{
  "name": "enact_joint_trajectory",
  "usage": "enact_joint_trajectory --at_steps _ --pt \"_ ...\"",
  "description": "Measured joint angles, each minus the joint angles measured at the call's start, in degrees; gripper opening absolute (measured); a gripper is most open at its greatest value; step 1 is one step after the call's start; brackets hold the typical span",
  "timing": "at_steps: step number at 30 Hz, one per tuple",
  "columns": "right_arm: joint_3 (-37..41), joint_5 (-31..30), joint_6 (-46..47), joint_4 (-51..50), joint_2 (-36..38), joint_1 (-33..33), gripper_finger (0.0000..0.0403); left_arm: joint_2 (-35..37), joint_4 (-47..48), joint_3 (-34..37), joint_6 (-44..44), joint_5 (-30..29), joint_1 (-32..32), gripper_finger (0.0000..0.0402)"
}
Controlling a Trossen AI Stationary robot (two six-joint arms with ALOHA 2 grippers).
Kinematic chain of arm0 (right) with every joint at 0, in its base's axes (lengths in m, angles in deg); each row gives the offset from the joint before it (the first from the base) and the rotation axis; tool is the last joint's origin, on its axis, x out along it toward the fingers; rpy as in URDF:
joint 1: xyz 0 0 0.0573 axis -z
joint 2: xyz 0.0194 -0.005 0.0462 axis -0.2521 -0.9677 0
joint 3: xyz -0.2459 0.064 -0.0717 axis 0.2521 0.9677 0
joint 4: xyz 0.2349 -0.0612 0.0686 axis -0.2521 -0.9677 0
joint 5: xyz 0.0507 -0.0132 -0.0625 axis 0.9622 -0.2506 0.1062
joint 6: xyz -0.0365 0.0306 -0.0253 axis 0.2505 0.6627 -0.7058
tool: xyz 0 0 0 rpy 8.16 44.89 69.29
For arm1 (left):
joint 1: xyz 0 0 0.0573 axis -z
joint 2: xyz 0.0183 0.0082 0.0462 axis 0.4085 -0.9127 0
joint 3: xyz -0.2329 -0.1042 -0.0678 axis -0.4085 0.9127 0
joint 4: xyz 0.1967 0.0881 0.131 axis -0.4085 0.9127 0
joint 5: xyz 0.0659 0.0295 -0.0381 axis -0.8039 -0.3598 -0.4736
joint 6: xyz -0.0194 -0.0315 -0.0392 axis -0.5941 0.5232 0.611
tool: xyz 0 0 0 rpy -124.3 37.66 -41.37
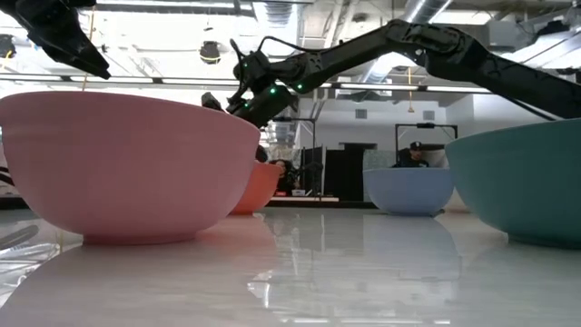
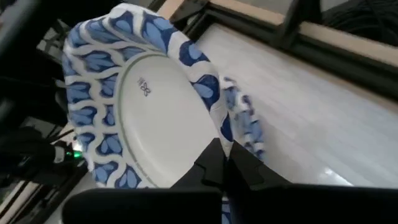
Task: Nest bowls inside each other
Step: Stack the white pattern bowl on top of the white pattern bowl
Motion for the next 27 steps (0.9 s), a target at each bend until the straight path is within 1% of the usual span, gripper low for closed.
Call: enact_joint_trajectory --at_steps 5,13,16,20,27 --pt "0.0 0.2 -1.8 -3.2 0.1 0.4 0.0068 0.0 0.1 0.0 0.0 0.3 0.0 0.0314" --pt "0.0 1.9 -3.3 -3.8 0.5 -0.6 0.0170 0.0 0.1 0.0 0.1 0.3 0.0 0.0314" --pt "0.0 2.7 -3.3 -3.0 0.5 -0.5 0.0199 0.0 0.1 0.0 0.1 0.3 0.0 0.0314" --pt "0.0 3.0 -3.5 -3.6 0.5 -0.1 0.0215 0.0 0.1 0.0 0.1 0.3 0.0 0.0314" --pt "0.0 3.0 -6.2 -3.7 0.5 1.2 0.0216 0.0 0.1 0.0 -0.2 1.0 0.0 0.0314"
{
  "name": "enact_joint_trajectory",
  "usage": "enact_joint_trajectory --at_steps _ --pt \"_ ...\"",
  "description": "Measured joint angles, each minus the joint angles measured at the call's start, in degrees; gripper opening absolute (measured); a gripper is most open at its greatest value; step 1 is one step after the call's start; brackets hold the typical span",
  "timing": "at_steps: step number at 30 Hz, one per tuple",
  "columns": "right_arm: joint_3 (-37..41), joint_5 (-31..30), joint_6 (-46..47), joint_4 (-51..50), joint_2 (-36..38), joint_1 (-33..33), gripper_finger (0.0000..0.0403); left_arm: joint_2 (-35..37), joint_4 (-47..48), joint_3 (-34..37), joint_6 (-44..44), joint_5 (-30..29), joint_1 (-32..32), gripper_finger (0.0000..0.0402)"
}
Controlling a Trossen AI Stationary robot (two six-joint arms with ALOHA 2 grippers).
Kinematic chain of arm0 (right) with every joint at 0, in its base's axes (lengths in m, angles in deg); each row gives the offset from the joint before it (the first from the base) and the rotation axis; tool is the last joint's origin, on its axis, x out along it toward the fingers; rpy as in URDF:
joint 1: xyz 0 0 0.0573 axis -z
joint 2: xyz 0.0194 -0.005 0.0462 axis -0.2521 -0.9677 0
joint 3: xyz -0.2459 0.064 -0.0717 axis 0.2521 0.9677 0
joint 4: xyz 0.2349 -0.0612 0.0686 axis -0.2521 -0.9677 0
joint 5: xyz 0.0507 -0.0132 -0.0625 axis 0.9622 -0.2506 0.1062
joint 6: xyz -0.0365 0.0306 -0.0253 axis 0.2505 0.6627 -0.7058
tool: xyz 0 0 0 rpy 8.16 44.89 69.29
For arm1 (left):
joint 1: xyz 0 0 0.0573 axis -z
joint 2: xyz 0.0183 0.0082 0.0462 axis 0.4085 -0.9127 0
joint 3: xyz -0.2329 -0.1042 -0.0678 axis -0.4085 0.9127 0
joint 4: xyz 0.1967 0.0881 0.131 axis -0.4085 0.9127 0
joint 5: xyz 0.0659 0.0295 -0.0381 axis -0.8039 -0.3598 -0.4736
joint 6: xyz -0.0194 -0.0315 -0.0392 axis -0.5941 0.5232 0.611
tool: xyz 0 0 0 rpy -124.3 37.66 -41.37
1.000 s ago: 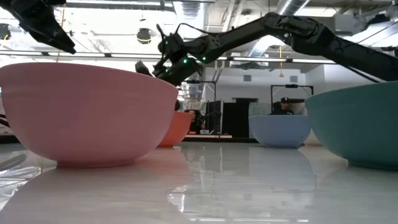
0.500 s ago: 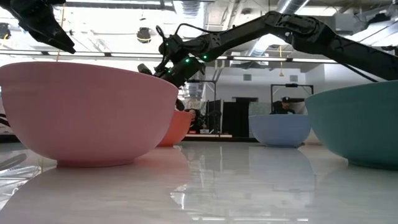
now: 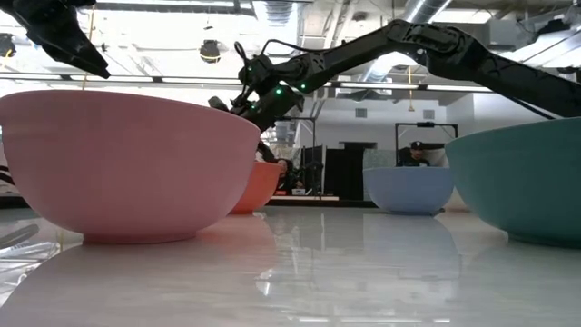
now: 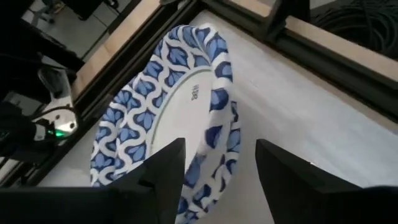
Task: Nest bowls inside each other
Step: Stack the white pattern bowl on top of the white pattern bowl
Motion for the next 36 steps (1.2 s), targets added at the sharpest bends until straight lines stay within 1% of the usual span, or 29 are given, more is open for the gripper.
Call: enact_joint_trajectory --at_steps 2,4,6,9,14,18,27,33,36 --pt "0.0 -0.2 -0.1 -0.6 0.4 0.2 0.0215 0.0 0.0 0.0 -0.1 0.0 0.0 0.0314" --pt "0.0 -3.1 -0.2 -1.1 0.7 0.2 0.0205 0.0 0.0 0.0 -0.4 0.0 0.0 0.0314" --pt "0.0 -6.7 -1.4 -1.5 0.8 0.1 0.0186 0.0 0.0 0.0 -0.6 0.0 0.0 0.0314" --pt "0.0 -9.5 -3.7 -0.9 0.8 0.2 0.0148 0.0 0.0 0.0 -0.6 0.0 0.0 0.0314" --pt "0.0 -10.5 -4.8 0.2 1.0 -0.4 0.0081 0.0 0.0 0.0 -0.6 -0.1 0.0 0.0314" --pt "0.0 -10.6 -6.2 -0.2 1.0 -1.1 0.0048 0.0 0.0 0.0 -0.1 -0.2 0.0 0.0314" --pt "0.0 -10.7 -7.5 -0.1 0.8 -1.8 0.0019 0.0 0.0 0.0 0.9 -0.4 0.0 0.0314" --pt "0.0 -10.6 -7.9 -0.7 0.7 -2.8 0.0017 0.0 -0.1 0.0 1.4 -0.4 0.0 0.0314" --pt "0.0 -8.9 -8.9 -0.8 0.7 -3.4 0.0017 0.0 -0.1 0.0 1.4 -0.4 0.0 0.0314"
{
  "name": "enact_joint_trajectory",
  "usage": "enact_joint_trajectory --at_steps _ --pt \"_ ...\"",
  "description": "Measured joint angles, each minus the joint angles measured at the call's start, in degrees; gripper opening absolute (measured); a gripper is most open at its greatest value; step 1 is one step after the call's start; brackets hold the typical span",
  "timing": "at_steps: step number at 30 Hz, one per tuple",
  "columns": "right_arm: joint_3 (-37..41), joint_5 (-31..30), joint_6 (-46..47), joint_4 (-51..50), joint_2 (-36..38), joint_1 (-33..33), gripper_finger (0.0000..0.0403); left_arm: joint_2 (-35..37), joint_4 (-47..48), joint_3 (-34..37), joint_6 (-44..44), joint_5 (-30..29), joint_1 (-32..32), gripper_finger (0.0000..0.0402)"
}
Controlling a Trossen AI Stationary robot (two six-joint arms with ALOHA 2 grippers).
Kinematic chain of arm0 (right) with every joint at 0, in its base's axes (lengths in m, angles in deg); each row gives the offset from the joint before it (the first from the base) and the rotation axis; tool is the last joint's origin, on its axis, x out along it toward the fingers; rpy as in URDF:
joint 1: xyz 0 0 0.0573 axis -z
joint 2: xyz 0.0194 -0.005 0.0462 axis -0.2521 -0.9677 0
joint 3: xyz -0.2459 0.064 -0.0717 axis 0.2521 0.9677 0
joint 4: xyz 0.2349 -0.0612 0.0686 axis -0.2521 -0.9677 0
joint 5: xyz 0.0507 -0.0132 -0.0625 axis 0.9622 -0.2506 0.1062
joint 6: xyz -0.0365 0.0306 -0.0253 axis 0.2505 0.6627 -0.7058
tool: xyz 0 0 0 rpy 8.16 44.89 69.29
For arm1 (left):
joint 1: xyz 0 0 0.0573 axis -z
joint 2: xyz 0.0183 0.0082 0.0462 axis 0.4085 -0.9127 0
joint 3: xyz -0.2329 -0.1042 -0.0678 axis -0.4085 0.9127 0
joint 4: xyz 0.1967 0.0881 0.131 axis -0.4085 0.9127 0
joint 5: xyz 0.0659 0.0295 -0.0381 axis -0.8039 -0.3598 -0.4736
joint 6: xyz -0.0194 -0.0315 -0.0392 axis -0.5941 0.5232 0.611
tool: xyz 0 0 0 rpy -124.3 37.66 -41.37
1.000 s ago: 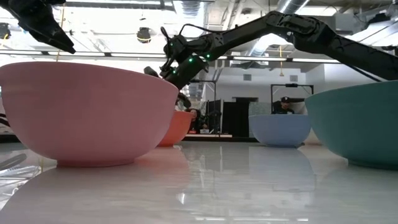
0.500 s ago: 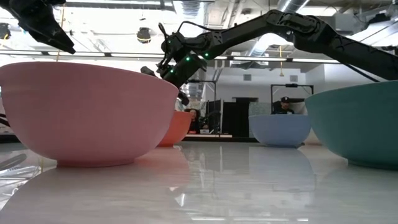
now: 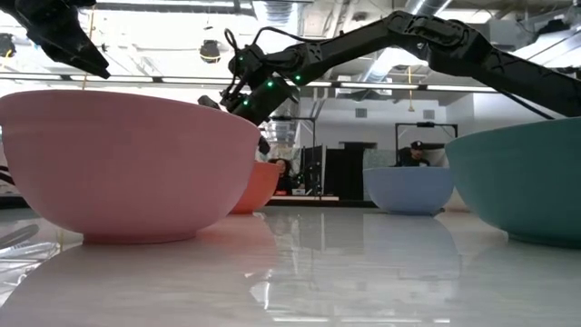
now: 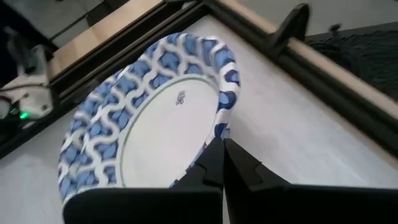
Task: Nest bowls inside each other
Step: Stack the white pattern bowl on top of the white pattern bowl
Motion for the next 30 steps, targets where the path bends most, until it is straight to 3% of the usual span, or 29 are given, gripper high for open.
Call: enact_joint_trajectory --at_steps 7,17,21,30 --pt "0.0 2.6 -1.9 -3.3 0.0 -0.4 0.0017 0.0 -0.3 0.0 0.5 0.0 0.0 0.0314" --pt "-0.2 1.2 -13.7 0.4 4.3 -2.0 0.0022 0.0 -0.3 0.0 0.6 -2.2 0.0 0.0314" --pt "0.1 -1.9 -15.1 3.3 1.7 -3.2 0.0016 0.0 -0.4 0.0 0.6 -5.4 0.0 0.0314" --pt "0.1 -1.9 -12.7 2.7 -1.9 -2.8 0.0013 0.0 -0.1 0.0 1.4 -3.2 0.0 0.0314"
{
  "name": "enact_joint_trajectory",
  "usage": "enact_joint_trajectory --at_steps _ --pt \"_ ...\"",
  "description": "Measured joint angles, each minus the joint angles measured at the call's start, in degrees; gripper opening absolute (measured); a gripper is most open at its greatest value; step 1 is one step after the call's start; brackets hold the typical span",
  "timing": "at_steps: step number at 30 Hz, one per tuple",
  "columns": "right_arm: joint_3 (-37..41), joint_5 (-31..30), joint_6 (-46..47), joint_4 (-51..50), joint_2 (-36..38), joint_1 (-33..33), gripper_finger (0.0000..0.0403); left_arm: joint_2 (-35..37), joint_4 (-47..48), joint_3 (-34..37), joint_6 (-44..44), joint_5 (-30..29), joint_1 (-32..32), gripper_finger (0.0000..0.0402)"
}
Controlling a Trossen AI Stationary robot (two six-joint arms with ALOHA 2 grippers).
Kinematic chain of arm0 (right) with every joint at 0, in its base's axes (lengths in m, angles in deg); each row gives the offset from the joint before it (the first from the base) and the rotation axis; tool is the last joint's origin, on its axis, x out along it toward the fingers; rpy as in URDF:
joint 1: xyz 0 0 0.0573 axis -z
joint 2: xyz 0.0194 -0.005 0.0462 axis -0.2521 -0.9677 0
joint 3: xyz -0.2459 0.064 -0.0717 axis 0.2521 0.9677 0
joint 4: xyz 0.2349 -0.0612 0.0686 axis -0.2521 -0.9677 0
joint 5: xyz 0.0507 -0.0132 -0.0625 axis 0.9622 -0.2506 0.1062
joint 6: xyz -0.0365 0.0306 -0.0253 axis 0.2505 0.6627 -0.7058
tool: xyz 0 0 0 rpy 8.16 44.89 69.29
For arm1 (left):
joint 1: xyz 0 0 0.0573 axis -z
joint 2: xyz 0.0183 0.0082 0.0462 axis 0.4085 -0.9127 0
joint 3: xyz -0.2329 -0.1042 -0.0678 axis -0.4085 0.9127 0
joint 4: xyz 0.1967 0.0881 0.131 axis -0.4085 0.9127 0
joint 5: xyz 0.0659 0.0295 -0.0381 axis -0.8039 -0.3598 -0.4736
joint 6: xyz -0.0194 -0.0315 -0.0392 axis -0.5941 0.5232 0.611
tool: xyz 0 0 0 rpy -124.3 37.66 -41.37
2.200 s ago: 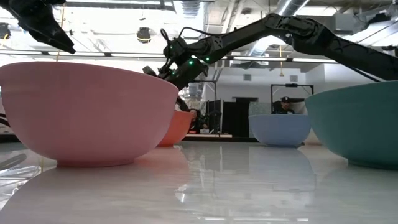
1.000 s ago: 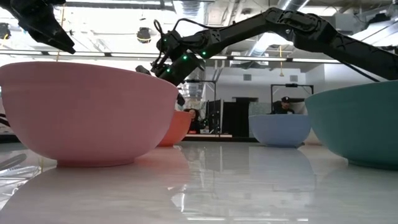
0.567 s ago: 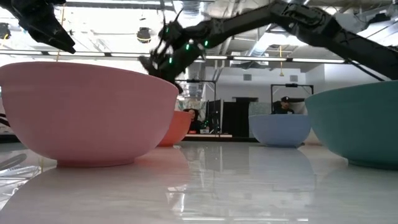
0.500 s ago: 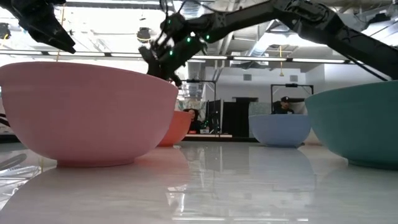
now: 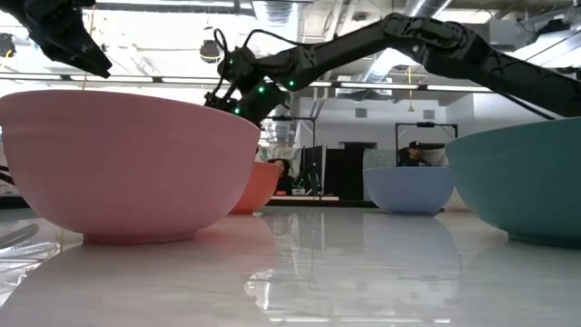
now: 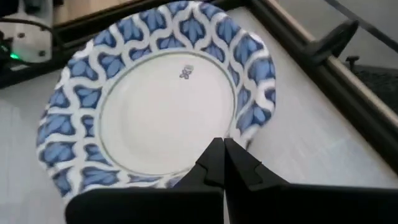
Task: Nest bowls inside each other
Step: Stack the white pattern bowl on top of the white pattern bowl, then stack the white bowl on top of the white pattern bowl
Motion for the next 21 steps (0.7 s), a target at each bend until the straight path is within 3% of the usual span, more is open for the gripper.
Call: enact_joint_trajectory --at_steps 8,12,21 --pt "0.0 0.2 0.8 -0.2 -0.3 -0.1 0.0013 0.0 -0.1 0.0 0.0 0.0 0.0 0.0314" --pt "0.0 0.2 0.2 -2.9 3.3 -0.6 0.0012 0.0 -0.1 0.0 -0.3 1.3 0.0 0.0314" --pt "-0.1 -0.2 -6.7 -33.8 18.5 -4.2 0.0012 0.0 -0.3 0.0 -5.8 6.3 0.0 0.0314"
